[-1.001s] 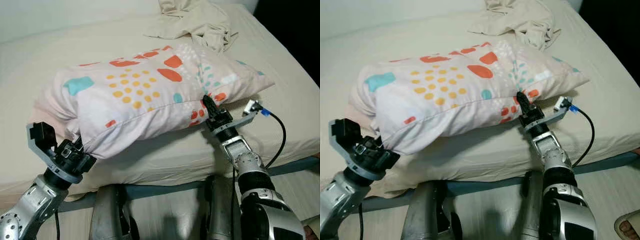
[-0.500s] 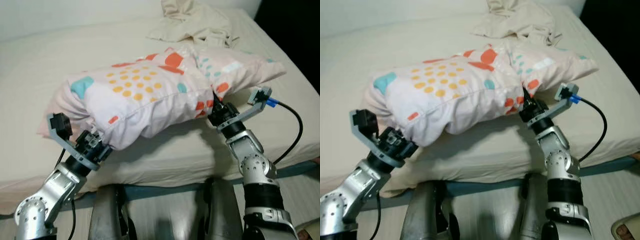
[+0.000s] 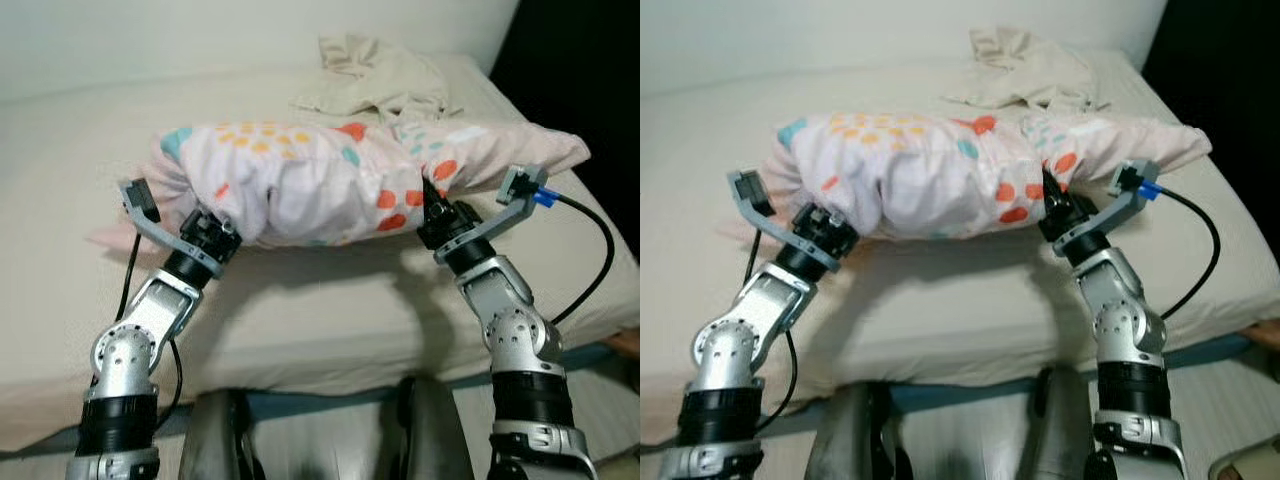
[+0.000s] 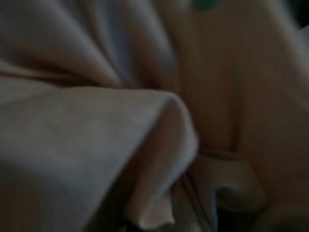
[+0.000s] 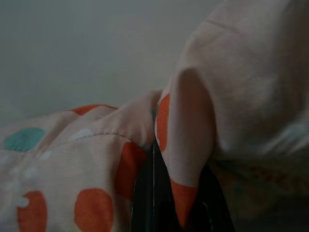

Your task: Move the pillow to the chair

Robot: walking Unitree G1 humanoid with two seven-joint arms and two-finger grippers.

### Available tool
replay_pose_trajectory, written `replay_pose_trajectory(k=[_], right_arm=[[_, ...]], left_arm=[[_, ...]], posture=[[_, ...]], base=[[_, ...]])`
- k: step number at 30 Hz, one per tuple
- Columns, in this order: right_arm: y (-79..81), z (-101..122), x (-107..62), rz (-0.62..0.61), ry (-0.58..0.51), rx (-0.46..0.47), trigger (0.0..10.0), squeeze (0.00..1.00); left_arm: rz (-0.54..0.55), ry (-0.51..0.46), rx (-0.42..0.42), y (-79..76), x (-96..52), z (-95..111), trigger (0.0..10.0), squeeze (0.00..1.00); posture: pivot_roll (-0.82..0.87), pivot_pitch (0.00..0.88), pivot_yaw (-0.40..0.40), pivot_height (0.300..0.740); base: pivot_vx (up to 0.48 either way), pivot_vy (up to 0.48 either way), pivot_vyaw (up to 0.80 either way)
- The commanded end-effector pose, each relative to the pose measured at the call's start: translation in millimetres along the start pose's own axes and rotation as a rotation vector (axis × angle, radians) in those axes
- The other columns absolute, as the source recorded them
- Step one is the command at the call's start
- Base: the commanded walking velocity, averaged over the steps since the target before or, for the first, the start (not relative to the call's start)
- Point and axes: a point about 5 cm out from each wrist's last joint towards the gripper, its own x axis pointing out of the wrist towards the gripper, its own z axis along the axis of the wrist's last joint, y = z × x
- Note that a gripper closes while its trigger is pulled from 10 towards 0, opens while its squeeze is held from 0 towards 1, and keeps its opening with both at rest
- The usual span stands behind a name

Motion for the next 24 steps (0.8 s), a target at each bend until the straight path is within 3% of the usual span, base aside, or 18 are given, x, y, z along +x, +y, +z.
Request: replay_pose_trajectory(k=[1,15,24], right_arm=[[20.0,8,10.0,0.102,-0.022,-0.026,0.0,0.00],[20.5,23,10.1,0.095,-0.057,-0.070,0.0,0.00],[16.4,25,11.0,0.071,-0.055,-0.105,0.0,0.00]], left_arm=[[-0.024,0.022,0.042,-2.8,5.1,0,10.0,0.00],[-0.022,-0.035,0.119,-2.9,17.6,9,10.0,0.00],[0.048,-0.065,0.188,5.6,19.0,13,10.0,0.00]], posture=[[-0.10,0.114,0.066,0.608],[-0.11,0.093,0.066,0.675],[-0.11,0.081,0.063,0.723]], base=[[0.000,0.000,0.00],[0.000,0.000,0.00],[0.000,0.000,0.00]])
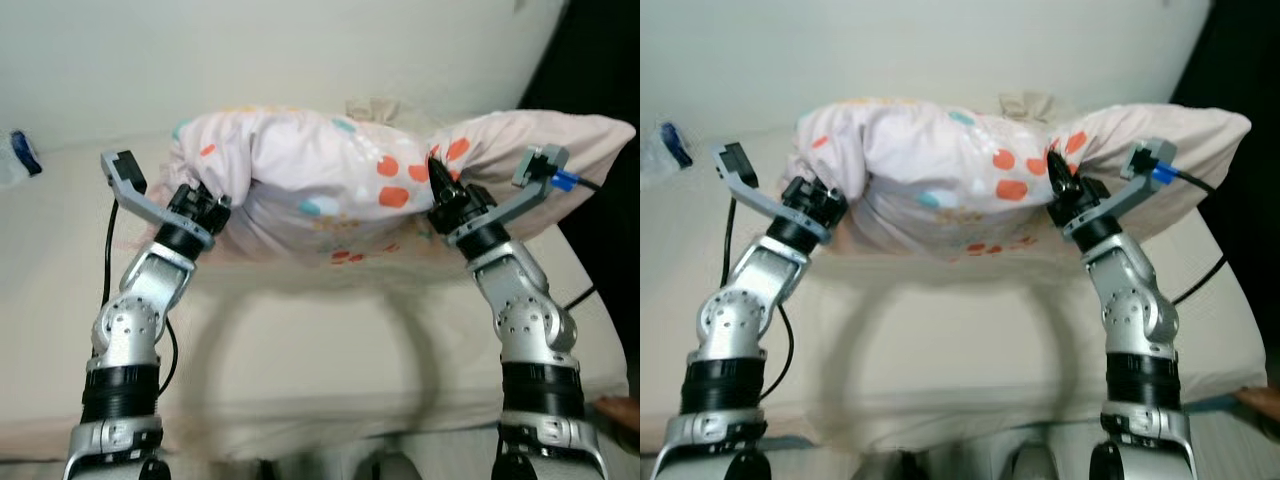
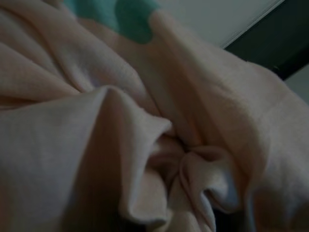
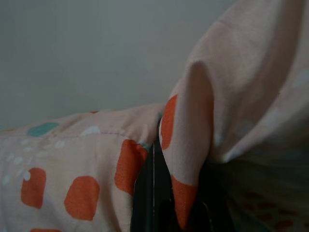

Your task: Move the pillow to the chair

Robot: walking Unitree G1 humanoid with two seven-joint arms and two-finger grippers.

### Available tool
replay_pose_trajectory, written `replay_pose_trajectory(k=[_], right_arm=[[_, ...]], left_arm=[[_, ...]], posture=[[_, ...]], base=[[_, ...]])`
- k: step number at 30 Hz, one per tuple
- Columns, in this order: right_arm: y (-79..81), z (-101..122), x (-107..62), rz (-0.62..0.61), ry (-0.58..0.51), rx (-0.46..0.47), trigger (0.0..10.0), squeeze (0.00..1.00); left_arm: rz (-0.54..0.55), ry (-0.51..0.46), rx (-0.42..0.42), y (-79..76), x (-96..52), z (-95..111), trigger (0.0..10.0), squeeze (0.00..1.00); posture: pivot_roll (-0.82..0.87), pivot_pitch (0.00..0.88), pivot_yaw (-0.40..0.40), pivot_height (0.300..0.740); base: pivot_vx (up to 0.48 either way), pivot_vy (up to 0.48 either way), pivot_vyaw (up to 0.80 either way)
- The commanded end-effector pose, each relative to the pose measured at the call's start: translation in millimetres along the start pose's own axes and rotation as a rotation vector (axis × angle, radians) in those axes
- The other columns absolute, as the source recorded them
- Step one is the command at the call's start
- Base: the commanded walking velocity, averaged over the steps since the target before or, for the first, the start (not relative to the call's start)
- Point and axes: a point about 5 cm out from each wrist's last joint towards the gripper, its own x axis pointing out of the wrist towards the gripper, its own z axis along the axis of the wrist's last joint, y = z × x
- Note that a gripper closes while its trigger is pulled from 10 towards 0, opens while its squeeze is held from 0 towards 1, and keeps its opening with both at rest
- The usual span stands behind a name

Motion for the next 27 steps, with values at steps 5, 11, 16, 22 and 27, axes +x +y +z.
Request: replay_pose_trajectory(k=[5,11,16,22,27], right_arm=[[2.9,4,5.3,0.003,-0.018,-0.065,10.0,0.00],[-0.5,4,4.4,-0.006,-0.022,-0.070,10.0,0.00],[-0.6,-1,3.6,-0.001,-0.008,-0.060,10.0,0.00],[-2.3,-14,0.2,-0.017,0.021,-0.044,10.0,0.00],[-6.6,-19,-2.6,-0.053,0.026,-0.032,10.0,0.00]], left_arm=[[0.018,0.031,0.086,1.0,3.5,-7,10.0,0.00],[0.039,0.046,0.141,1.7,4.2,-12,10.0,0.00],[0.102,0.087,0.239,8.7,-0.2,-24,10.0,0.00],[0.170,0.121,0.302,17.4,-6.0,-37,10.0,0.00],[0.208,0.151,0.352,21.3,-7.1,-45,10.0,0.00]], posture=[[-0.11,0.075,0.059,0.728],[-0.11,0.066,0.058,0.728],[-0.10,0.054,0.057,0.728],[-0.10,0.029,0.054,0.728],[-0.10,0.024,0.059,0.728]], base=[[0.000,0.000,0.00],[0.000,0.000,0.27],[0.000,0.000,0.80],[0.000,0.000,0.79],[0.000,0.000,0.79]])
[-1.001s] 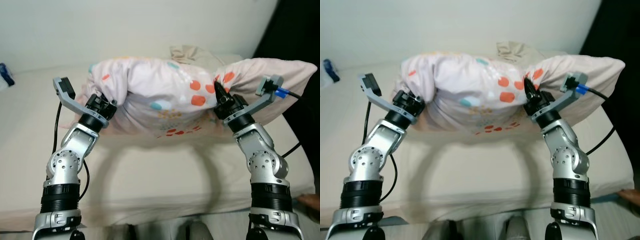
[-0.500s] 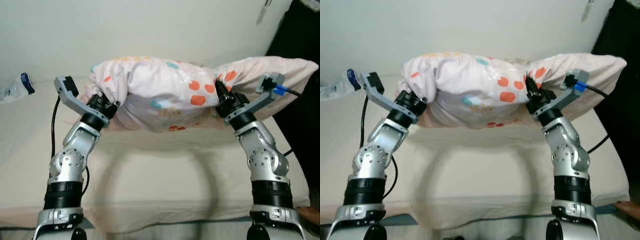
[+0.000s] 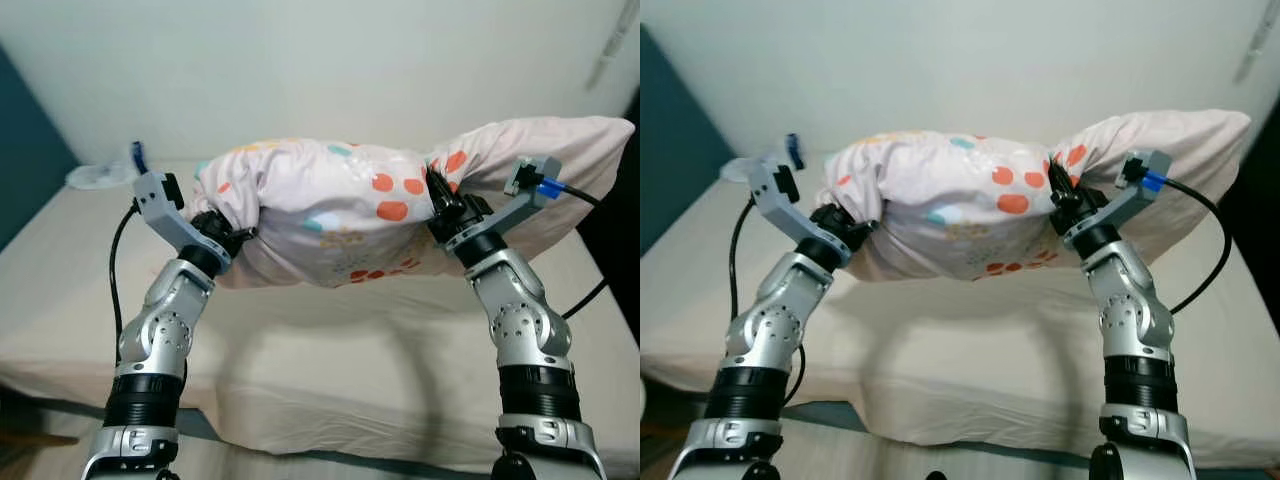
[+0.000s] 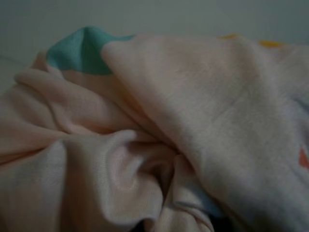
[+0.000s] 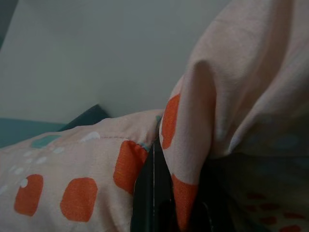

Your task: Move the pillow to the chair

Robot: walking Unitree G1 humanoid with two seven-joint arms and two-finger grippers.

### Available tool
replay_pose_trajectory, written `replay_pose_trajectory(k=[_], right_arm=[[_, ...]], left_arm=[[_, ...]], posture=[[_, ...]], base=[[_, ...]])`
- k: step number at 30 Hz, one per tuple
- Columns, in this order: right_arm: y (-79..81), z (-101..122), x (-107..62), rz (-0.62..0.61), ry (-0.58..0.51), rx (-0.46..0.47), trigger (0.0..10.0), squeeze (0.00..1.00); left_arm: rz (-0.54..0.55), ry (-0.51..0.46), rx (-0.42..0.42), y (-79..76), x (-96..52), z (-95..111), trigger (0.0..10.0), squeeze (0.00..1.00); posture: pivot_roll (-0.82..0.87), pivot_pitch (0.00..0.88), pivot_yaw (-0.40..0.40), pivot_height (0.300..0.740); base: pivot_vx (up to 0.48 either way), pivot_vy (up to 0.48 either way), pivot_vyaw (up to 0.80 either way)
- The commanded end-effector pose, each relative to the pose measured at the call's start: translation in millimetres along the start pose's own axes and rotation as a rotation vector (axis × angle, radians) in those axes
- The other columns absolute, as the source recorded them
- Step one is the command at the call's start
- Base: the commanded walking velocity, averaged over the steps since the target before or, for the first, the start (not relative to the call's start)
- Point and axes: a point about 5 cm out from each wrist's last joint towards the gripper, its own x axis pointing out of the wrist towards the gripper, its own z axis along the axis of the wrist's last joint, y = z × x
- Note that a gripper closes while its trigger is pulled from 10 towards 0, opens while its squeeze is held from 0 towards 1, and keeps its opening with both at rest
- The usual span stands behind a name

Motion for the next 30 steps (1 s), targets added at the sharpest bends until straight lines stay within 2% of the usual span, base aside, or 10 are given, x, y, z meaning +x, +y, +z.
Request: replay_pose_trajectory(k=[1,5,7,10,20,30], right_arm=[[7.7,-4,3.8,0.031,-0.014,0.006,10.0,0.00],[6.1,-7,3.2,0.008,-0.016,0.009,10.0,0.00],[2.2,-11,3.3,-0.050,-0.015,0.018,10.0,0.00],[0.8,-14,2.7,-0.071,0.003,0.007,10.0,0.00],[4.0,-17,2.4,-0.051,-0.003,0.003,10.0,0.00],[6.7,-21,3.3,-0.049,-0.007,0.021,10.0,0.00]], left_arm=[[0.012,0.030,0.051,-1.8,0.7,-10,10.0,0.00],[0.017,0.046,0.093,-2.0,1.3,-13,10.0,0.00],[0.002,0.072,0.171,-3.2,1.7,-18,10.0,0.00],[0.007,0.085,0.202,-2.8,2.1,-21,10.0,0.00],[0.017,0.101,0.228,-2.3,3.6,-24,10.0,0.00],[0.024,0.128,0.261,-0.6,2.2,-31,10.0,0.00]], posture=[[-0.10,0.025,0.063,0.728],[-0.10,0.027,0.068,0.728],[-0.10,0.031,0.074,0.728],[-0.10,0.035,0.080,0.728],[-0.09,0.039,0.086,0.728],[-0.09,0.042,0.093,0.728]], base=[[0.000,0.000,0.79],[0.000,0.000,0.79],[0.000,0.000,0.00],[0.000,0.000,0.00],[0.000,0.000,0.00],[0.000,0.000,0.75]])
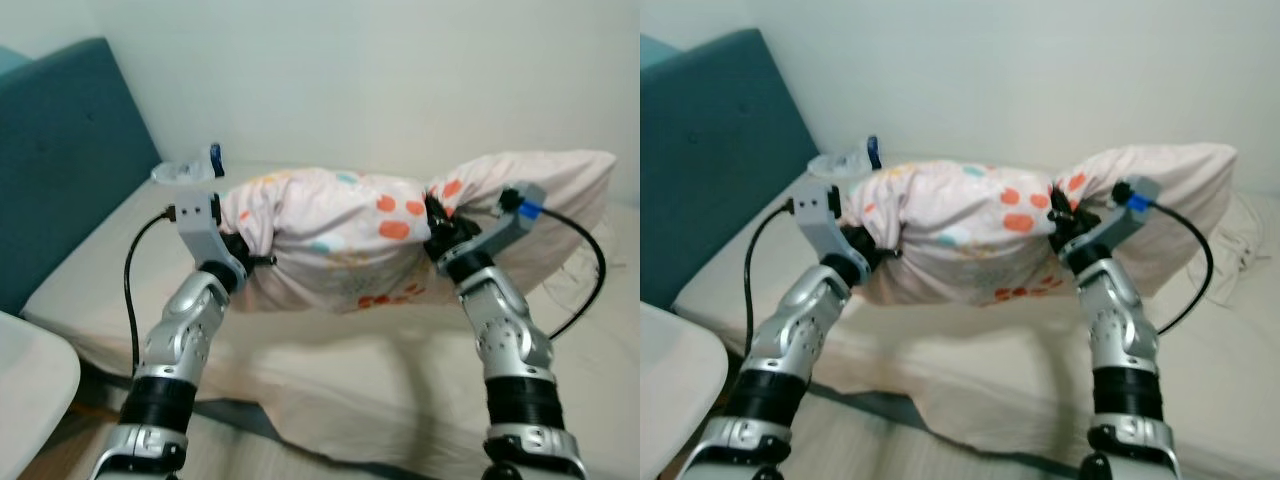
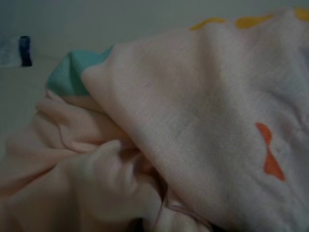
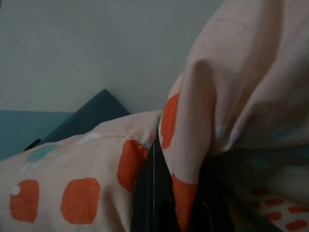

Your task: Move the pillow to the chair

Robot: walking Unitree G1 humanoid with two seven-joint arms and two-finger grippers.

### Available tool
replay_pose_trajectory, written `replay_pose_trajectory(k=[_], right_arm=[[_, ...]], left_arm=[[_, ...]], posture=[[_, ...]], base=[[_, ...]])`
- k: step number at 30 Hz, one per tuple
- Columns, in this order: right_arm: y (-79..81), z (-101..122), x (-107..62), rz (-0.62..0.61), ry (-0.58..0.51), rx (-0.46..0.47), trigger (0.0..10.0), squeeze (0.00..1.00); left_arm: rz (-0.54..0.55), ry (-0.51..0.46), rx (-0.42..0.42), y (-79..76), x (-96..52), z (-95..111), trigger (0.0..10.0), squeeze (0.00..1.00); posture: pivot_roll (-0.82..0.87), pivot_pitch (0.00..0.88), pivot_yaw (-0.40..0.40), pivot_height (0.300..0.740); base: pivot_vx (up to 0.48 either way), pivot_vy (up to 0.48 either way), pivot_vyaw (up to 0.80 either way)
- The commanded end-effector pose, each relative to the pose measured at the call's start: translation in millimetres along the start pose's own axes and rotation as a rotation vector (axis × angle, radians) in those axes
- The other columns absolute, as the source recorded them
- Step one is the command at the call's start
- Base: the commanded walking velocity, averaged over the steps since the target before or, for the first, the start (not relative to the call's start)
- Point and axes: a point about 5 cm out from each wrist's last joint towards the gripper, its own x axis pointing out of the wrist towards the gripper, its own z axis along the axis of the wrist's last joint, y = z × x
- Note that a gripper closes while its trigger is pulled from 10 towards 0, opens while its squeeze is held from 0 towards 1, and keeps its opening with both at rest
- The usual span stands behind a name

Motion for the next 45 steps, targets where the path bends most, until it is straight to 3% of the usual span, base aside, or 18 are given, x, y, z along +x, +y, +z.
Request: replay_pose_trajectory(k=[1,17,26,35,45], right_arm=[[16.3,3,6.6,0.080,-0.027,-0.003,10.0,0.00],[17.6,-9,2.0,0.060,0.009,-0.011,10.0,0.00],[19.1,-12,0.9,0.052,0.006,-0.004,10.0,0.00],[19.6,-13,1.6,0.047,0.006,0.004,10.0,0.00],[21.2,-18,-0.3,0.050,0.024,-0.003,10.0,0.00]], left_arm=[[-0.024,0.001,0.029,-4.8,1.6,0,10.0,0.00],[-0.030,0.023,0.021,-8.2,3.3,-9,10.0,0.00],[-0.043,0.041,0.025,-11.0,4.2,-13,10.0,0.00],[-0.057,0.076,0.054,-13.7,4.2,-19,10.0,0.00],[-0.042,0.092,0.037,-13.1,5.2,-23,10.0,0.00]], posture=[[-0.09,0.041,0.093,0.728],[-0.10,0.036,0.097,0.728],[-0.10,0.035,0.103,0.728],[-0.10,0.031,0.107,0.728],[-0.10,0.030,0.107,0.728]], base=[[0.000,0.000,0.78],[0.000,0.000,0.10],[0.000,0.000,0.78],[0.000,-0.096,0.00],[0.000,-0.048,0.78]])
